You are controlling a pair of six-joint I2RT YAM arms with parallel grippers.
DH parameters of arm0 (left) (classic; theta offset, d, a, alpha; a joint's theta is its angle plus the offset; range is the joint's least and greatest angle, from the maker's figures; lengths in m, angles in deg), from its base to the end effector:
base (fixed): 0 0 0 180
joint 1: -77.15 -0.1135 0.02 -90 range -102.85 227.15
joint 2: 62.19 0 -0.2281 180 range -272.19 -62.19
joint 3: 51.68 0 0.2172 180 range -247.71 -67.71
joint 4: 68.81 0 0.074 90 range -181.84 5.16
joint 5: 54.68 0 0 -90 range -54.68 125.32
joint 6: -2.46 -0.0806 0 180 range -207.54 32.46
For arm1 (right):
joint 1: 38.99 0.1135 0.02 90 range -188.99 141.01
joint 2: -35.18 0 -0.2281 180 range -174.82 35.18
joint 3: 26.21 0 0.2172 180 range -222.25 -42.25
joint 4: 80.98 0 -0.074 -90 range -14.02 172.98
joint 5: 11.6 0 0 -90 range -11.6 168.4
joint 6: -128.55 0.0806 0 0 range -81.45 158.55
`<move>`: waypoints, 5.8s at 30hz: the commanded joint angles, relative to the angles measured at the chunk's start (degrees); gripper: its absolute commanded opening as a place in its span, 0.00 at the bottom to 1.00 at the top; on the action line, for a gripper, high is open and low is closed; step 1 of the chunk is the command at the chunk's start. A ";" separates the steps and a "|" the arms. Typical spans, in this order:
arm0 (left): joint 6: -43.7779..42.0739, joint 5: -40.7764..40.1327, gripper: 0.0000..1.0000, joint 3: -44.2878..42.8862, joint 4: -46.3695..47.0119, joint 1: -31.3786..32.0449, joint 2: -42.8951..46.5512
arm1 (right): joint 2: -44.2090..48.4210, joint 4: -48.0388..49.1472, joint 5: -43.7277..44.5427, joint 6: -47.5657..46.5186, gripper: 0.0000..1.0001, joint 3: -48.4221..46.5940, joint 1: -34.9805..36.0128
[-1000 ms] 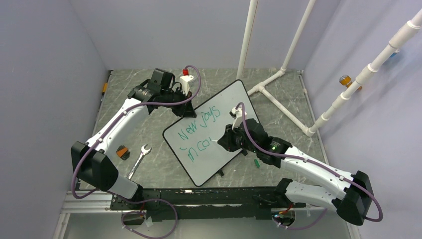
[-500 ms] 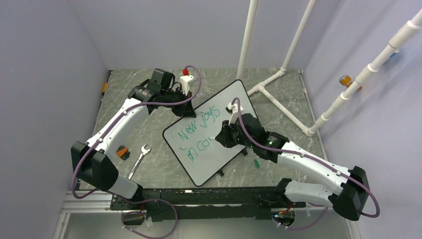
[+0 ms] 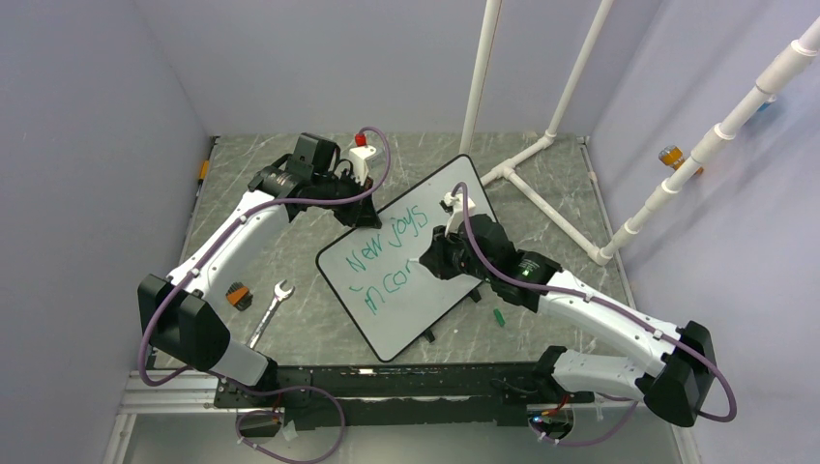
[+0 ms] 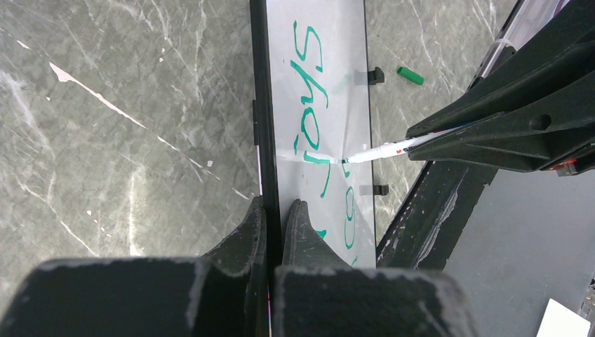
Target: Write a sentence on the whiteboard
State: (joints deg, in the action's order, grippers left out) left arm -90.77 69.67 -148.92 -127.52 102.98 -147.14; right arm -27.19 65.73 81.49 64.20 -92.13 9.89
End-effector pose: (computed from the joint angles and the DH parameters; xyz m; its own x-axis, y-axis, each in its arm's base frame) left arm 0.2583 -0.1756 0.2851 -0.6110 0.3474 -0.7113 0.7454 0.5549 -0.3693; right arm 0.1776 0.1969 0.2524 -0.6064 -0.0374 -0.7943 -0.5091 0.7855 0.3518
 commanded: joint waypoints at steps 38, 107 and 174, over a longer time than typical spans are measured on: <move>-7.85 -4.86 0.00 1.40 -0.32 2.24 0.24 | 1.09 0.76 1.75 -0.06 0.00 -0.34 -0.71; -7.21 -4.31 0.00 2.31 1.79 2.27 1.35 | 3.13 -3.46 3.18 -2.45 0.00 -4.98 -5.42; -6.94 -7.15 0.00 2.02 1.47 2.29 1.87 | 7.45 0.78 -2.39 0.26 0.00 0.54 -5.99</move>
State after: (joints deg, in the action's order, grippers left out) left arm -90.07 68.44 -147.74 -126.03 103.90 -145.56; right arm -20.65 64.09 79.72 65.14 -88.16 4.14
